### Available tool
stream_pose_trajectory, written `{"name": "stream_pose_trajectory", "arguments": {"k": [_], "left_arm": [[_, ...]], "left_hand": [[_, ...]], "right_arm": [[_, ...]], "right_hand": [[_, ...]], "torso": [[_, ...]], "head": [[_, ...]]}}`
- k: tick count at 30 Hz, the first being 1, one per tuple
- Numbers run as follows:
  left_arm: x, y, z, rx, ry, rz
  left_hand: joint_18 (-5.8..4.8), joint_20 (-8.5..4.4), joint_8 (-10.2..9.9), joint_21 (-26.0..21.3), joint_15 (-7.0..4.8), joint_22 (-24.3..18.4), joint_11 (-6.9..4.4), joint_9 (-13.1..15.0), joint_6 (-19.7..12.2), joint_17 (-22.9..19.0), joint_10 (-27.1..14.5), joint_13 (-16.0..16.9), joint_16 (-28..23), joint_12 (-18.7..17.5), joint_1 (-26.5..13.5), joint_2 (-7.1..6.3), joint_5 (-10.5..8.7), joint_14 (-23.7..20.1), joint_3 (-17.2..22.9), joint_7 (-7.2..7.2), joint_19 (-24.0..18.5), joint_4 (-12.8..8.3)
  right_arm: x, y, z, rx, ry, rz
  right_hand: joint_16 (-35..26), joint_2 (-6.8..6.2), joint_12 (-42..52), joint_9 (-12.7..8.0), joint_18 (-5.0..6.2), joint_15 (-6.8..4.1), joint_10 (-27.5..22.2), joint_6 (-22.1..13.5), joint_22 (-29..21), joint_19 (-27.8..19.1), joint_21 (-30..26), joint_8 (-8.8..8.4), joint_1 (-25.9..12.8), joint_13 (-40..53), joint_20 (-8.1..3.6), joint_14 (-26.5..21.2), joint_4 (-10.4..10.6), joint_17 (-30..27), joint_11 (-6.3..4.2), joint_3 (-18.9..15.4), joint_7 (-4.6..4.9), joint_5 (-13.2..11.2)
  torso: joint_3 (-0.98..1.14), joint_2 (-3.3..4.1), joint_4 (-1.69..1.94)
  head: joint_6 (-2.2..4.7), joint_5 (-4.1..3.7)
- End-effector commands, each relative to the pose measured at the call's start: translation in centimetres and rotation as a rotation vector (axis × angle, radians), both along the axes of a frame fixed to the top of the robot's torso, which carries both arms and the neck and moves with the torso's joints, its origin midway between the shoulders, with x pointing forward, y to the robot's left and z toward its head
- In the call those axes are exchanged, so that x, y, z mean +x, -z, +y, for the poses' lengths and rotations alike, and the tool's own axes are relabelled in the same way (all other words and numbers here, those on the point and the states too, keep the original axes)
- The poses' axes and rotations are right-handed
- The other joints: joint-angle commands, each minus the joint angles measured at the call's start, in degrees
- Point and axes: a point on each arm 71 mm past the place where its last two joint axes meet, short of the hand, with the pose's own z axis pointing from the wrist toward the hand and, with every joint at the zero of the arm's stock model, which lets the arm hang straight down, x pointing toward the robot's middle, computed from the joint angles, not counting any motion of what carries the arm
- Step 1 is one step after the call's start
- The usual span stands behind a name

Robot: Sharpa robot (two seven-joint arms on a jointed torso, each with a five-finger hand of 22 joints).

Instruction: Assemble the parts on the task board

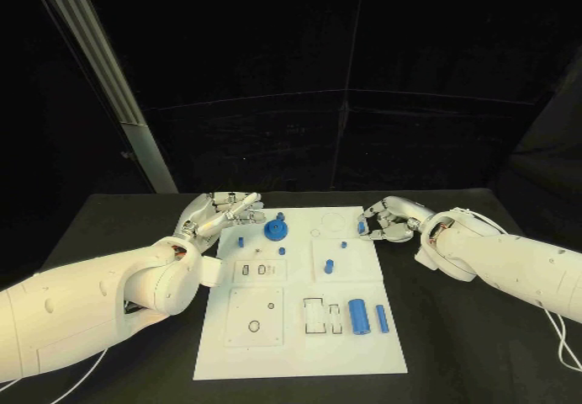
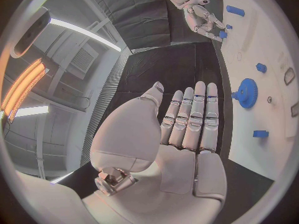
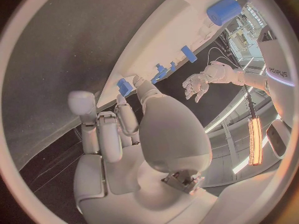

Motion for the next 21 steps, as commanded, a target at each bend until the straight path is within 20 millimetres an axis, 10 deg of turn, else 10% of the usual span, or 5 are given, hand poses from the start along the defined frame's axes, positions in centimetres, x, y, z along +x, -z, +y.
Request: {"name": "stream_pose_trajectory", "arguments": {"k": [1,21], "left_arm": [[-0.01,-0.13,-0.18,-0.005,0.017,-0.012],[0.01,-0.09,-0.20,-0.005,0.020,-0.009]], "left_hand": [[0.83,-0.01,-0.3,-0.3,0.00,-0.1,0.26,0.0,0.2,0.1,0.1,0.0,-0.3,-0.2,0.0,0.71,0.19,0.2,-0.1,0.31,0.2,-0.4],[0.83,-0.01,-0.3,-0.3,0.00,-0.1,0.26,0.0,0.2,0.1,0.1,0.0,-0.3,-0.2,0.0,0.71,0.19,0.2,-0.1,0.31,0.2,-0.4]], "right_arm": [[0.15,-0.02,0.16,0.002,-0.003,-0.008],[0.53,0.18,0.59,0.009,-0.001,-0.002]], "right_hand": [[-0.2,0.49,-0.2,-0.1,-0.69,-0.19,-0.3,-0.3,0.1,-0.3,-0.2,-0.02,0.1,0.1,-0.08,5.1,-0.3,10.8,0.05,0.2,-0.14,-0.2],[-0.1,3.25,0.7,0.6,-0.73,-0.77,0.8,4.6,0.4,0.0,0.1,2.48,0.5,1.3,-0.52,5.1,-0.4,11.1,-0.71,1.6,-1.00,-1.8]], "torso": [[0.03,-0.03,-0.05],[0.05,-0.08,-0.04]], "head": [[-0.03,0.02],[-0.26,-0.13]]}}
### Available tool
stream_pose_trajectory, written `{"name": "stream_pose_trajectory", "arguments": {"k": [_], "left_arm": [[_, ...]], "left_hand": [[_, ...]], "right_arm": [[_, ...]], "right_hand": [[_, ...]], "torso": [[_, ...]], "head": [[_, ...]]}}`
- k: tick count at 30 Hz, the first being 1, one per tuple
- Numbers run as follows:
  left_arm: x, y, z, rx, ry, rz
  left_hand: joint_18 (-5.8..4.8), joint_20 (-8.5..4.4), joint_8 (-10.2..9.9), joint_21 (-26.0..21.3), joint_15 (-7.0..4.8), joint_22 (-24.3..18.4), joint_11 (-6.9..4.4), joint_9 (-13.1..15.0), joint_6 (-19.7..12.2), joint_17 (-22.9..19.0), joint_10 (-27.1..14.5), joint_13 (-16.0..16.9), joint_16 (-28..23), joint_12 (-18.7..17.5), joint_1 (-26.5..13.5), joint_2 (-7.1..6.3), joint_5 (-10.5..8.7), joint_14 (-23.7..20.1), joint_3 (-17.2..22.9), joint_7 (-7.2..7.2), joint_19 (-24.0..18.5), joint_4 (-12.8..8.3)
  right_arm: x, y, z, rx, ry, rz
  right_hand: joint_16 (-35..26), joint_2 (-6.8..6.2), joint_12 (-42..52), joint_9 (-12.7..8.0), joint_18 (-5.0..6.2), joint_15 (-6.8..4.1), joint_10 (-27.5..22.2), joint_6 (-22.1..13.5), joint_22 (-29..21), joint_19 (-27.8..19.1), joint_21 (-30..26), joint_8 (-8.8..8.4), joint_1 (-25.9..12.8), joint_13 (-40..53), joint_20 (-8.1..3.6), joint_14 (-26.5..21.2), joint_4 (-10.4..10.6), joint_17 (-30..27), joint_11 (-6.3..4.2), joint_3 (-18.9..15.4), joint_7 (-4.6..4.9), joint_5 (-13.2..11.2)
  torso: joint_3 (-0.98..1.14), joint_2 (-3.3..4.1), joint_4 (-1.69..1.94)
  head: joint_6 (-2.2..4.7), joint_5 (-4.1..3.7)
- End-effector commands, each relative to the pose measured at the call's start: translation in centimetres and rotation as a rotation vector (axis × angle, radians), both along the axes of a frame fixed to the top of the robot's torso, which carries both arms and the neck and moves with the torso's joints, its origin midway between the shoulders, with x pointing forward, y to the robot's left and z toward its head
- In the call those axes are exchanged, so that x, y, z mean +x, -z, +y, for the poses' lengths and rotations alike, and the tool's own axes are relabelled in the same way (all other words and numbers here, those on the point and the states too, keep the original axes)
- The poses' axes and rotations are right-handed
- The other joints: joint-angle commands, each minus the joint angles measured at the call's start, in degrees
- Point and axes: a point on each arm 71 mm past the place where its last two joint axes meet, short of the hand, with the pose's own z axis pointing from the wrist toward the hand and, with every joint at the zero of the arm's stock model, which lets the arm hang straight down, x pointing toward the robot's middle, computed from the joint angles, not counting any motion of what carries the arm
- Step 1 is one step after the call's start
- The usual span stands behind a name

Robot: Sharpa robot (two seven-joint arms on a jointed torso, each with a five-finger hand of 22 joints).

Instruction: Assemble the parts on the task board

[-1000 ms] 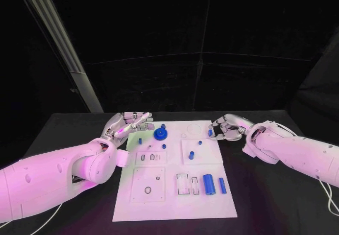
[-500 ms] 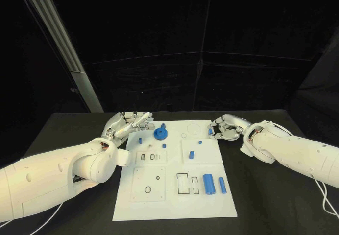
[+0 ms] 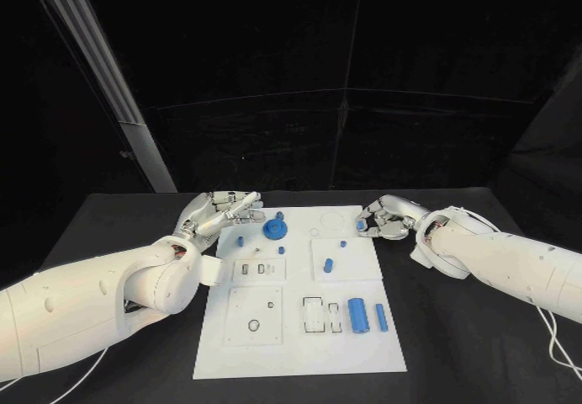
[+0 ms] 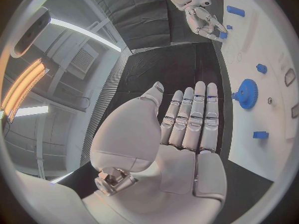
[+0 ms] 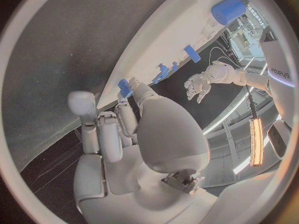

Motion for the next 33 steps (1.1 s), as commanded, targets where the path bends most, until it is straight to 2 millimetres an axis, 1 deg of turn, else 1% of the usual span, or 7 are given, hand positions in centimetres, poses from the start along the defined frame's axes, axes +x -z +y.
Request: {"name": "stream_pose_trajectory", "arguments": {"k": [1,6,11,15,19,26,33], "left_arm": [[0.0,-0.1,-0.1,-0.005,0.017,-0.010],[0.0,-0.1,-0.1,-0.005,0.018,-0.010],[0.0,-0.1,-0.1,-0.005,0.017,-0.010],[0.0,-0.1,-0.1,-0.005,0.018,-0.010],[0.0,-0.1,-0.1,-0.004,0.018,-0.009],[-0.1,-0.1,0.0,-0.004,0.016,-0.009],[-0.1,-0.2,0.1,-0.003,0.014,-0.009]], "left_hand": [[0.83,0.00,-0.3,-0.3,0.00,-0.1,0.26,0.0,0.2,0.1,0.1,0.0,-0.3,-0.2,0.0,0.71,0.19,0.2,-0.1,0.30,0.2,-0.4],[0.83,0.00,-0.3,-0.3,0.00,-0.1,0.26,0.0,0.2,0.1,0.1,0.0,-0.3,-0.2,0.0,0.71,0.19,0.2,-0.1,0.30,0.2,-0.4],[0.83,0.00,-0.3,-0.3,0.00,-0.1,0.26,0.0,0.2,0.1,0.1,0.0,-0.3,-0.2,0.0,0.71,0.19,0.2,-0.1,0.30,0.2,-0.4],[0.83,0.00,-0.3,-0.3,0.00,-0.1,0.26,0.0,0.2,0.1,0.1,0.0,-0.3,-0.2,0.0,0.71,0.19,0.2,-0.1,0.30,0.2,-0.4],[0.83,0.00,-0.3,-0.3,0.00,-0.1,0.26,0.0,0.2,0.1,0.1,0.0,-0.3,-0.2,0.0,0.71,0.19,0.2,-0.1,0.30,0.2,-0.4],[0.83,0.00,-0.3,-0.3,0.00,-0.1,0.26,0.0,0.2,0.1,0.1,0.0,-0.3,-0.2,0.0,0.71,0.19,0.2,-0.1,0.30,0.2,-0.4],[0.83,0.00,-0.3,-0.3,0.00,-0.1,0.26,0.0,0.2,0.1,0.1,0.0,-0.3,-0.2,0.0,0.71,0.19,0.2,-0.1,0.30,0.2,-0.4]], "right_arm": [[0.1,-0.1,0.1,0.008,-0.006,-0.005],[0.1,-0.2,0.2,0.009,-0.006,-0.007],[0.1,-0.2,0.2,0.010,0.005,-0.016],[0.2,-0.3,0.1,0.011,0.029,-0.038],[0.3,-0.5,-0.1,0.015,0.049,-0.061],[-0.1,-0.9,0.2,0.025,0.055,-0.088],[-1.6,-2.0,2.3,0.058,0.019,-0.088]], "right_hand": [[0.0,0.73,0.3,0.0,-0.74,-0.37,0.3,0.4,0.1,0.0,0.1,0.25,-0.1,0.1,-0.56,5.1,0.0,11.1,-0.23,0.5,-0.03,-0.4],[0.0,0.84,0.4,0.1,-0.75,-0.48,0.4,1.1,0.2,0.1,0.1,0.49,-0.1,0.3,-0.66,5.2,-0.1,11.2,-0.37,0.7,-0.20,-0.6],[0.0,1.42,0.5,0.2,-0.76,-0.86,0.6,3.0,0.3,0.2,0.2,1.34,0.1,0.5,-0.94,5.2,-0.3,11.3,-0.87,1.3,-0.81,-0.8],[0.1,3.01,0.5,0.5,-0.78,-1.54,0.8,5.1,0.5,0.3,0.3,2.37,1.1,0.6,-1.54,5.2,-1.0,11.5,-1.69,3.1,-1.74,-3.4],[0.2,4.07,0.5,0.7,-0.84,-1.93,0.9,6.2,0.7,0.5,0.5,3.01,1.4,0.7,-1.90,5.3,-1.3,11.7,-2.13,4.4,-2.27,-3.6],[0.3,4.20,0.3,0.8,-0.89,-2.14,0.9,6.5,0.9,0.6,0.6,3.23,1.5,0.5,-2.14,5.3,-1.6,12.0,-2.33,5.1,-2.46,-3.2],[0.3,4.01,0.0,0.8,-0.92,-2.16,0.7,6.1,0.9,0.7,0.6,3.03,0.9,0.2,-2.24,5.4,-1.5,12.1,-2.28,5.3,-2.33,-3.3]], "torso": [[0.03,-0.03,-0.01],[0.03,0.01,0.01],[0.06,-0.01,-0.01],[0.05,-0.01,-0.02],[0.03,-0.02,0.06],[-0.01,-0.12,-0.02],[-0.25,-0.49,-0.05]], "head": [[-0.04,0.00],[-0.03,-0.04],[-0.09,-0.07],[-0.18,-0.11],[-0.02,-0.18],[0.06,-0.19],[0.30,-0.26]]}}
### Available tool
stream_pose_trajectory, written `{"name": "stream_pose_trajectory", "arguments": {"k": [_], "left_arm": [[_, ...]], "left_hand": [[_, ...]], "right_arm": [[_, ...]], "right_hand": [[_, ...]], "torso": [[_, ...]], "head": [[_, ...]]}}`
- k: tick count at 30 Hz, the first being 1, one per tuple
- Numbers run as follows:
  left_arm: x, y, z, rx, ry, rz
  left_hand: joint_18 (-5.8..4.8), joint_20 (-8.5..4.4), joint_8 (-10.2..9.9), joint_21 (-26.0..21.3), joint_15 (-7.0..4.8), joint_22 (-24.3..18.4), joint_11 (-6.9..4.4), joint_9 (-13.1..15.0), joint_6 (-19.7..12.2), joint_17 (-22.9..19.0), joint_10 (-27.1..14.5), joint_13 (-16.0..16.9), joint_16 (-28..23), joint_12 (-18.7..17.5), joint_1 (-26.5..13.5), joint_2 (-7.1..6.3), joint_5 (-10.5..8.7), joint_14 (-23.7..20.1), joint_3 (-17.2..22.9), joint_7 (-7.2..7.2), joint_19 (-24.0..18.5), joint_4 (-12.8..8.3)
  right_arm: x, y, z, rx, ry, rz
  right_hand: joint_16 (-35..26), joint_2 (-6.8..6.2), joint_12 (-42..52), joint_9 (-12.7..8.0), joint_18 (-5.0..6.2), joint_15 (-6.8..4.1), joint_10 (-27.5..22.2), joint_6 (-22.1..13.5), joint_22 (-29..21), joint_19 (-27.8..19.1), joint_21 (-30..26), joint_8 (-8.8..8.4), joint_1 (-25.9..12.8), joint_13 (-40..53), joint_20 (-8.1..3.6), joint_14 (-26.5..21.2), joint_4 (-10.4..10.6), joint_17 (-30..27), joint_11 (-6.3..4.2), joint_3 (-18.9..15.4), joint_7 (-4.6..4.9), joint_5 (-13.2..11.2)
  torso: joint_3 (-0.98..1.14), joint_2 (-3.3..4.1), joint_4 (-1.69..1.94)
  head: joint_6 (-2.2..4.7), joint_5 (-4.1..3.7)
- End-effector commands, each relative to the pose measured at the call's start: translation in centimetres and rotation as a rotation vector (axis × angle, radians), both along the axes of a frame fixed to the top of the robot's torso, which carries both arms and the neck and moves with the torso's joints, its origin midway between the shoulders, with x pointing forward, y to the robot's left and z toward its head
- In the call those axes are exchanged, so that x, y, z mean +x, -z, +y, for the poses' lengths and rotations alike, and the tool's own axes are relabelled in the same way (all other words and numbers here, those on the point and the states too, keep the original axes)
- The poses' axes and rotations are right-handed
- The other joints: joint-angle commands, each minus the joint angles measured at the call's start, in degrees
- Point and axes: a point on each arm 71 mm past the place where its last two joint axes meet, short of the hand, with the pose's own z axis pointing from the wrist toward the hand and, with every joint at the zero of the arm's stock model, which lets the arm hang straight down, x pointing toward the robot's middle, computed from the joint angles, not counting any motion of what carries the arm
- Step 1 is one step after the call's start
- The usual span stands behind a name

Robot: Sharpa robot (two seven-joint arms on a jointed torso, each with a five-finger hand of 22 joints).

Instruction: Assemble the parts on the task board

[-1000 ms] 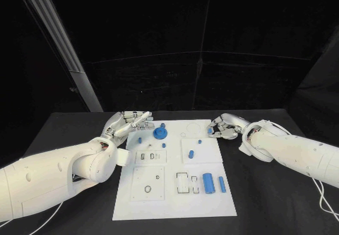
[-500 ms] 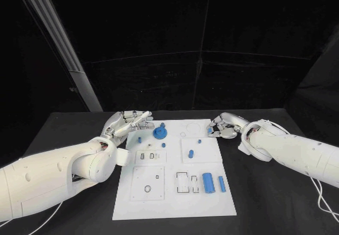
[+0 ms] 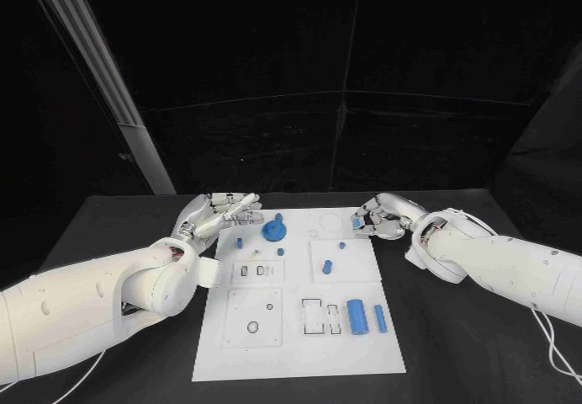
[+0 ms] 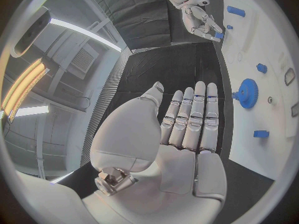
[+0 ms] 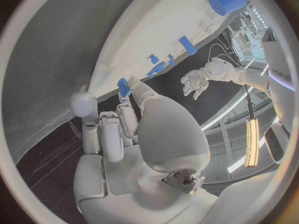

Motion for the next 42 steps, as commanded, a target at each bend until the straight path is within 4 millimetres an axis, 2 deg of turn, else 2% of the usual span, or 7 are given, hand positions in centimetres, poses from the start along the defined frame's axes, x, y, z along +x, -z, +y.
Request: {"name": "stream_pose_trajectory", "arguments": {"k": [1,8,14,19,23,34,42], "left_arm": [[-0.1,-0.2,-0.1,-0.003,0.015,-0.010],[-0.1,-0.2,-0.1,-0.015,0.008,0.002],[0.0,-0.3,-0.1,-0.020,0.005,0.005],[0.1,-0.4,-0.2,-0.021,0.003,0.001],[0.1,-0.5,-0.3,-0.023,0.004,-0.002],[0.2,-0.7,-0.3,-0.021,-0.001,-0.010],[0.2,-0.7,-0.4,-0.022,0.001,-0.011]], "left_hand": [[0.84,-0.01,-0.3,-0.3,0.00,-0.1,0.26,0.0,0.2,0.0,0.0,0.0,-0.3,-0.2,0.0,0.71,0.19,0.2,-0.1,0.31,0.2,-0.4],[0.84,0.00,-0.4,-0.4,0.00,-0.2,0.25,0.0,0.2,0.1,0.1,0.0,-0.5,-0.4,0.0,0.77,0.18,0.2,-0.1,0.29,0.3,-0.5],[0.84,0.00,-0.4,-0.5,0.00,-0.2,0.25,0.0,0.2,0.1,0.1,0.0,-0.5,-0.4,0.0,0.78,0.18,0.3,-0.1,0.28,0.3,-0.5],[0.84,0.00,-0.4,-0.5,0.00,-0.2,0.25,0.0,0.3,0.1,0.1,0.0,-0.5,-0.4,0.0,0.78,0.18,0.3,-0.1,0.28,0.3,-0.5],[0.84,0.00,-0.4,-0.5,0.00,-0.2,0.24,0.0,0.3,0.1,0.2,0.0,-0.5,-0.4,0.0,0.79,0.18,0.3,-0.1,0.28,0.3,-0.5],[0.84,0.00,-0.5,-0.5,0.00,-0.2,0.24,0.0,0.3,0.1,0.2,0.0,-0.5,-0.4,0.0,0.80,0.19,0.3,-0.1,0.28,0.3,-0.5],[0.84,0.00,-0.5,-0.5,0.00,-0.2,0.24,0.0,0.3,0.1,0.2,0.0,-0.5,-0.4,0.0,0.80,0.19,0.3,-0.1,0.28,0.3,-0.5]], "right_arm": [[-0.6,-1.0,1.3,0.023,0.003,-0.022],[-2.3,-2.4,5.5,0.054,-0.059,-0.011],[-3.3,-2.9,10.3,0.027,-0.136,-0.029],[-3.8,-2.6,14.6,-0.007,-0.216,-0.017],[-4.2,-1.4,16.7,-0.062,-0.249,0.005],[-5.1,0.4,19.8,-0.139,-0.278,0.014],[-5.3,0.8,20.8,-0.159,-0.291,0.014]], "right_hand": [[0.4,0.76,-0.3,0.6,-0.92,-0.42,-0.3,1.2,0.1,-0.1,0.3,0.57,0.0,-0.2,-0.51,5.3,0.1,12.2,-0.23,0.5,-0.89,0.1],[0.4,0.83,-0.6,0.6,-0.92,-0.41,-0.5,1.2,0.0,-0.1,0.3,0.53,-0.4,-0.5,-0.53,5.3,0.3,12.2,-0.21,0.7,-0.90,-0.1],[0.4,0.64,-0.6,0.7,-0.93,-0.51,-0.3,1.5,0.0,0.0,0.3,0.69,-0.9,-0.4,-0.60,5.3,0.2,12.3,-0.35,1.1,-1.07,0.6],[0.4,0.61,-0.8,0.7,-0.91,-0.54,-0.3,1.6,-0.1,0.0,0.2,0.73,-1.0,-0.5,-0.62,5.3,0.2,12.2,-0.40,1.3,-1.12,0.8],[0.4,0.53,-1.0,0.6,-0.88,-0.56,-0.4,1.5,-0.3,-0.1,0.1,0.64,-1.3,-0.8,-0.64,5.3,0.3,12.2,-0.38,1.3,-1.08,0.9],[0.3,0.38,-1.3,0.6,-0.84,-0.56,-0.6,1.5,-0.5,-0.2,0.0,0.61,-1.8,-1.0,-0.66,5.3,0.5,12.1,-0.38,1.4,-1.08,1.0],[0.4,0.07,-1.3,0.6,-0.85,-0.57,-0.5,1.5,-0.5,-0.2,0.0,0.58,-2.1,-1.0,-0.68,5.3,0.6,12.2,-0.40,1.4,-1.10,1.0]], "torso": [[-0.20,-0.31,-0.04],[-0.52,-0.70,0.22],[-0.72,-1.13,0.46],[-0.93,-1.26,0.58],[-0.99,-1.23,0.65],[-0.81,-1.13,0.56],[-0.88,-1.16,0.61]], "head": [[0.02,0.01],[-0.12,0.23],[-0.79,1.28],[-0.88,1.51],[-0.95,1.64],[-1.52,2.90],[-2.20,3.38]]}}
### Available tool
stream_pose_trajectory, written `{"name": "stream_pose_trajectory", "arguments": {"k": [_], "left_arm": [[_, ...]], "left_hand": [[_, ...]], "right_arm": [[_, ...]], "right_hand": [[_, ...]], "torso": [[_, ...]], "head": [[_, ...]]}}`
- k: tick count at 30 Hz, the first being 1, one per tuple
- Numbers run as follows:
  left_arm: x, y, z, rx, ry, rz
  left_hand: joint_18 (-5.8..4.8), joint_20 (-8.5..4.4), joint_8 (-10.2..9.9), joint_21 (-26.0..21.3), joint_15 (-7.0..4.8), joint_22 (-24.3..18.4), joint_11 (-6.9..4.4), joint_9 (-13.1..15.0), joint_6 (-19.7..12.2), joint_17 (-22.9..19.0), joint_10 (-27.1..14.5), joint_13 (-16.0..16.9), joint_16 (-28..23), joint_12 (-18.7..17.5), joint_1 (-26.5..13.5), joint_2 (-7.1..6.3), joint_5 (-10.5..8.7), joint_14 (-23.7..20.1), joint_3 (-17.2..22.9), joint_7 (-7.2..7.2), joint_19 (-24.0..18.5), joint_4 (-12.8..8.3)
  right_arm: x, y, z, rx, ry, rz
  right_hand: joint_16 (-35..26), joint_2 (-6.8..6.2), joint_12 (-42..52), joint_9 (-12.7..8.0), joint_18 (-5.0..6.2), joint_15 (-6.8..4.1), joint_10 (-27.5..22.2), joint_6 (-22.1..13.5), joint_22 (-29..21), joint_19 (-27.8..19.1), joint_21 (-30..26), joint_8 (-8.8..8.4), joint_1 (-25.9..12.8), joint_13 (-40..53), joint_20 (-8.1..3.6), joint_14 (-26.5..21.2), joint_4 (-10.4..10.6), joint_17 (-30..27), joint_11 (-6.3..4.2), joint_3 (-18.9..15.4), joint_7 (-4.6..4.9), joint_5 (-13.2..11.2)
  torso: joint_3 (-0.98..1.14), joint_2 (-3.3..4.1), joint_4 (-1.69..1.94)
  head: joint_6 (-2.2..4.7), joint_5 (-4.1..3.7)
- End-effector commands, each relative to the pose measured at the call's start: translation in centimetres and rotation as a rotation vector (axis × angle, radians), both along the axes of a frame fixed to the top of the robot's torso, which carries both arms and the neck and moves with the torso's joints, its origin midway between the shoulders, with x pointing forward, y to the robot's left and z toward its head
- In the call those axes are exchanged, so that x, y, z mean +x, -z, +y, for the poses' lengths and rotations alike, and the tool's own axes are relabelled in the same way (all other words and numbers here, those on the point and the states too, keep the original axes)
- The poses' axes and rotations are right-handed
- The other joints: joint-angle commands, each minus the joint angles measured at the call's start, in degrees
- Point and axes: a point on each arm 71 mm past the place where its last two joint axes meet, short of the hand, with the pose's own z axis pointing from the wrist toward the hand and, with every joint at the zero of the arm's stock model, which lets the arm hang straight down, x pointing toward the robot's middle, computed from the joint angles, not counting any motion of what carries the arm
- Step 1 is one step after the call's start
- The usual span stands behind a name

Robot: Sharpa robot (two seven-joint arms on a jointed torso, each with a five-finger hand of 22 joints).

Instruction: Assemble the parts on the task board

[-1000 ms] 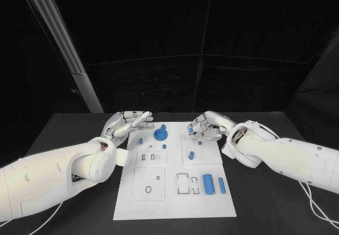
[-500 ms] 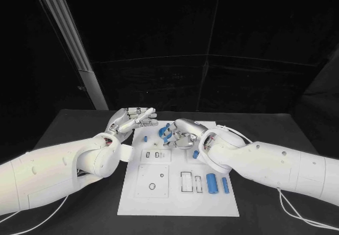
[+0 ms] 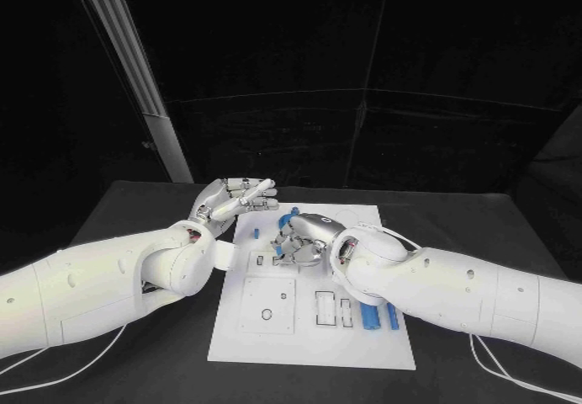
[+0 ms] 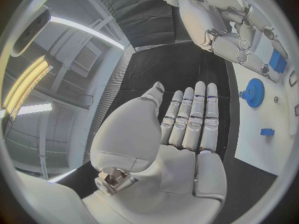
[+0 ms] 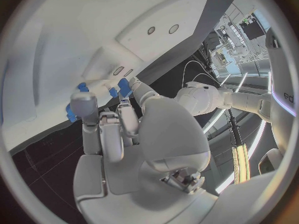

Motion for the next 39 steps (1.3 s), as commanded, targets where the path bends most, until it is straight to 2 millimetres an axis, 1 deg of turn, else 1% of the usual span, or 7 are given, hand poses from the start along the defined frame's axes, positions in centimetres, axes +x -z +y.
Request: {"name": "stream_pose_trajectory", "arguments": {"k": [1,6,17,25,33,35,39], "left_arm": [[0.0,-0.2,-0.1,-0.007,0.004,-0.012],[0.0,-0.2,-0.1,-0.007,0.005,-0.012],[0.0,-0.2,-0.2,-0.009,0.010,-0.011],[0.0,-0.2,-0.3,-0.010,0.012,-0.010],[0.0,-0.2,-0.3,-0.010,0.014,-0.009],[0.0,-0.2,-0.3,-0.010,0.014,-0.009],[0.0,-0.2,-0.3,-0.010,0.014,-0.009]], "left_hand": [[0.84,0.00,-0.2,-0.1,0.00,-0.1,0.24,0.0,0.3,0.1,0.2,0.0,-0.1,-0.2,-0.2,0.58,0.19,0.3,0.1,0.28,0.3,-0.4],[0.84,0.00,-0.2,-0.1,0.00,-0.1,0.24,0.0,0.3,0.1,0.2,0.0,-0.1,-0.2,-0.2,0.58,0.19,0.3,0.1,0.28,0.3,-0.4],[0.84,0.00,-0.2,-0.1,0.00,-0.1,0.24,0.0,0.3,0.1,0.2,0.0,-0.1,-0.2,-0.2,0.58,0.19,0.3,0.1,0.28,0.3,-0.4],[0.84,0.00,-0.2,-0.1,0.00,-0.1,0.24,0.0,0.3,0.1,0.2,0.0,-0.1,-0.2,-0.2,0.58,0.19,0.3,0.1,0.28,0.3,-0.4],[0.84,0.00,-0.2,-0.1,0.00,-0.1,0.24,0.0,0.3,0.1,0.2,0.0,-0.1,-0.2,-0.2,0.58,0.19,0.3,0.1,0.28,0.3,-0.4],[0.84,0.00,-0.2,-0.1,0.00,-0.1,0.24,0.0,0.3,0.1,0.2,0.0,-0.1,-0.2,-0.2,0.58,0.19,0.3,0.1,0.28,0.3,-0.4],[0.84,0.00,-0.2,-0.1,0.00,-0.1,0.24,0.0,0.3,0.1,0.2,0.0,-0.1,-0.2,-0.2,0.58,0.19,0.3,0.1,0.28,0.3,-0.4]], "right_arm": [[0.1,0.1,0.1,-0.045,0.000,-0.016],[0.1,0.4,0.4,-0.072,-0.008,-0.006],[0.2,1.2,0.7,-0.121,-0.017,0.007],[0.3,1.6,0.7,-0.135,-0.019,0.019],[0.4,1.8,0.3,-0.144,-0.011,0.026],[0.5,1.8,0.2,-0.147,-0.008,0.028],[0.6,2.0,-0.1,-0.160,-0.002,0.037]], "right_hand": [[0.2,-0.03,0.1,0.6,-0.84,-0.38,-0.1,1.5,0.0,-0.2,0.0,0.50,-0.6,0.1,-0.28,5.5,0.4,12.2,0.00,0.7,-1.07,0.3],[0.2,-0.19,0.1,0.6,-0.85,-0.39,-0.1,1.5,0.0,-0.2,0.0,0.50,-0.7,0.0,-0.29,5.5,0.4,12.2,-0.01,0.7,-1.08,0.2],[0.1,-0.42,-0.1,0.6,-0.81,-0.40,-0.2,1.5,-0.2,-0.2,-0.1,0.48,-0.8,-0.1,-0.29,5.5,0.4,12.1,-0.01,0.6,-1.09,0.1],[0.1,-0.56,-0.1,0.6,-0.81,-0.40,-0.2,1.5,-0.2,-0.2,-0.1,0.46,-0.9,-0.1,-0.30,5.5,0.4,12.1,-0.01,0.6,-1.08,0.1],[0.1,-0.59,-0.2,0.6,-0.81,-0.40,-0.3,1.5,-0.3,-0.3,-0.1,0.46,-0.9,-0.2,-0.30,5.5,0.4,12.1,-0.01,0.6,-1.08,0.0],[0.1,-0.59,-0.2,0.6,-0.81,-0.40,-0.3,1.5,-0.3,-0.3,-0.1,0.46,-0.9,-0.2,-0.30,5.5,0.4,12.1,-0.01,0.6,-1.08,0.0],[0.1,-0.67,-0.3,0.6,-0.81,-0.40,-0.3,1.5,-0.3,-0.3,-0.2,0.43,-1.0,-0.3,-0.30,5.5,0.4,12.1,0.00,0.6,-1.06,0.0]], "torso": [[-0.04,0.01,0.04],[-0.01,0.00,-0.10],[-0.03,-0.05,0.00],[0.00,-0.04,-0.09],[-0.02,-0.04,-0.18],[0.03,-0.03,-0.18],[0.00,-0.06,-0.09]], "head": [[-0.34,0.11],[-0.87,0.36],[-1.56,0.48],[-1.81,0.64],[-1.98,0.36],[-2.09,0.41],[-2.19,0.33]]}}
